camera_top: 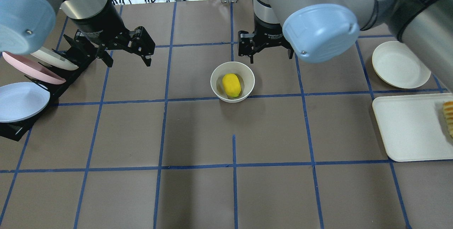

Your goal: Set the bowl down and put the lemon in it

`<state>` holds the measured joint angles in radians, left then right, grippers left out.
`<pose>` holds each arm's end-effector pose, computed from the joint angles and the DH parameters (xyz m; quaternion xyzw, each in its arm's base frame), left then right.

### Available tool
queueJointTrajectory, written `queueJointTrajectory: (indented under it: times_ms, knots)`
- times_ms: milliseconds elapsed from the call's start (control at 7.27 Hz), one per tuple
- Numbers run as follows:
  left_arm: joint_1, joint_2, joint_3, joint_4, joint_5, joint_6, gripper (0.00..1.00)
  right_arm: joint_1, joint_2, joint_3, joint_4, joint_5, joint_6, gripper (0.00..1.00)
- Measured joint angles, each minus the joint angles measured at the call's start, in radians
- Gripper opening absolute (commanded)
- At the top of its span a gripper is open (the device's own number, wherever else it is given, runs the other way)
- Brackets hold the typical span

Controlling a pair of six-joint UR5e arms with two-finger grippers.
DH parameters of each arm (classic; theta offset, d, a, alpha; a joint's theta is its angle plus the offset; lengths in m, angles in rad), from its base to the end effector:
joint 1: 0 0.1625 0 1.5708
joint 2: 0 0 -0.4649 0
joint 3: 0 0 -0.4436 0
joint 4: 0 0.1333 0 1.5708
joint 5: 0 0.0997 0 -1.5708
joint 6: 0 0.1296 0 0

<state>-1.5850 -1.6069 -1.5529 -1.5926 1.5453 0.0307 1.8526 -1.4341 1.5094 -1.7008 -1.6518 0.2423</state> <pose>-0.1445 -0.5527 0.4856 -0.0222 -0.9995 -0.0199 0.0129 0.2882 -0.5540 0.4662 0.0186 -0.9986 0.0369 0.0320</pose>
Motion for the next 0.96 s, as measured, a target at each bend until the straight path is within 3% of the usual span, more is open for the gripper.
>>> queueJointTrajectory:
  times_ms: [550,962]
  knots:
    - [0.004,0.013,-0.014,0.006,-0.002,0.000,1.00,-0.130,-0.077,0.045,0.011,-0.001,-0.126,1.00]
    - [0.004,0.014,-0.015,0.006,-0.002,0.000,1.00,-0.198,-0.152,0.148,-0.085,0.040,-0.192,1.00]
